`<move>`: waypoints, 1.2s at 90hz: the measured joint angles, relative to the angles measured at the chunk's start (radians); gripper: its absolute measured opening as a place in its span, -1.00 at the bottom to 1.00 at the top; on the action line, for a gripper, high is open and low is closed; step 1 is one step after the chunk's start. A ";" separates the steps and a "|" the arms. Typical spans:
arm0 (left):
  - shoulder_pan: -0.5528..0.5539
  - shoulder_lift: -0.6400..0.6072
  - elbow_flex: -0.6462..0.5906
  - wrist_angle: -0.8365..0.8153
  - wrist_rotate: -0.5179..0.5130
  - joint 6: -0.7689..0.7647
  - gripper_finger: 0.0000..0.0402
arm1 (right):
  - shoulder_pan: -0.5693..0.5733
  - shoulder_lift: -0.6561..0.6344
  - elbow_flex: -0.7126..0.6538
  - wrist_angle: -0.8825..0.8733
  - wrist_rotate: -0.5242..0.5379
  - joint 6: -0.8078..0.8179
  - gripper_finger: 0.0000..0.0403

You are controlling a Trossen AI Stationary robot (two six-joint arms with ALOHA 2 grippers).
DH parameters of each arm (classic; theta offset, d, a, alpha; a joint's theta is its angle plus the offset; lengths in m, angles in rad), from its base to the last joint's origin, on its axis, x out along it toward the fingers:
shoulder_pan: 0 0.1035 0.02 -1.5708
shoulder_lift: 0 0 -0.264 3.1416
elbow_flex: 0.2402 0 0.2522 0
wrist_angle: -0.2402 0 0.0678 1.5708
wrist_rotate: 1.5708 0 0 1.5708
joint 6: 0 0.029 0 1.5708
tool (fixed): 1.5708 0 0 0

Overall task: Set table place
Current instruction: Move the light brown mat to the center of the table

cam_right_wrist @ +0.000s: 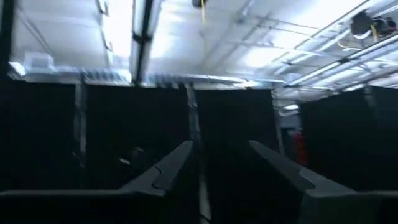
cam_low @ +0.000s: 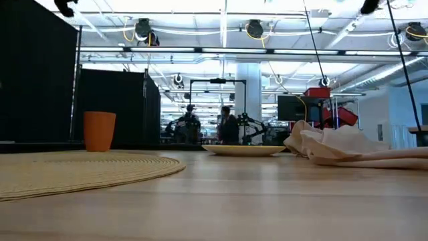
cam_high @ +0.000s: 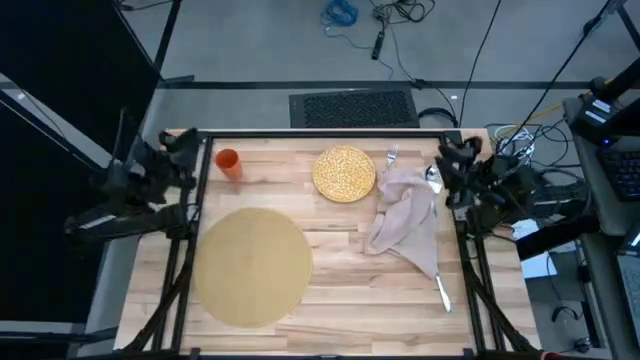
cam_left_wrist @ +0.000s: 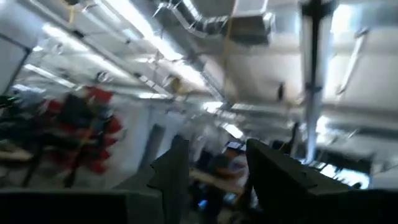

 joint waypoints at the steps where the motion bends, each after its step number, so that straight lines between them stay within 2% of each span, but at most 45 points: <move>1: 0.000 0.011 0.014 -0.015 -0.004 0.000 -0.28 | -0.007 0.011 0.016 -0.016 0.000 0.000 -0.32; 11: 0.000 0.131 0.155 -0.174 -0.022 0.000 -0.28 | -0.082 0.116 0.154 -0.157 -0.002 0.002 -0.32; 22: 0.000 0.256 0.304 -0.355 -0.021 0.021 -0.28 | -0.154 0.238 0.253 -0.228 -0.006 0.009 -0.32; 33: 0.000 0.372 0.424 -0.598 -0.022 0.043 -0.28 | -0.205 0.348 0.336 -0.384 -0.018 0.107 -0.32; 42: 0.000 0.450 0.487 -0.761 -0.015 0.016 -0.28 | -0.244 0.422 0.405 -0.580 -0.147 0.176 -0.32; 49: 0.000 0.494 0.504 -0.854 0.015 -0.001 -0.28 | -0.265 0.477 0.436 -0.682 -0.262 0.229 -0.32; 57: 0.000 0.529 0.504 -0.945 0.061 -0.019 -0.28 | -0.269 0.535 0.437 -0.713 -0.319 0.259 -0.32; 68: 0.000 0.571 0.501 -1.064 0.121 -0.036 -0.28 | -0.269 0.611 0.437 -0.704 -0.322 0.268 -0.32; 90: -0.033 0.678 0.501 -1.194 0.149 -0.089 -0.28 | -0.264 0.769 0.437 -0.710 -0.324 0.370 -0.32; 99: -0.071 0.727 0.501 -1.260 0.200 -0.138 -0.28 | -0.246 0.829 0.437 -0.704 -0.323 0.372 -0.32; 108: -0.131 0.771 0.492 -1.311 0.207 -0.212 -0.28 | -0.224 0.890 0.437 -0.662 -0.323 0.365 -0.32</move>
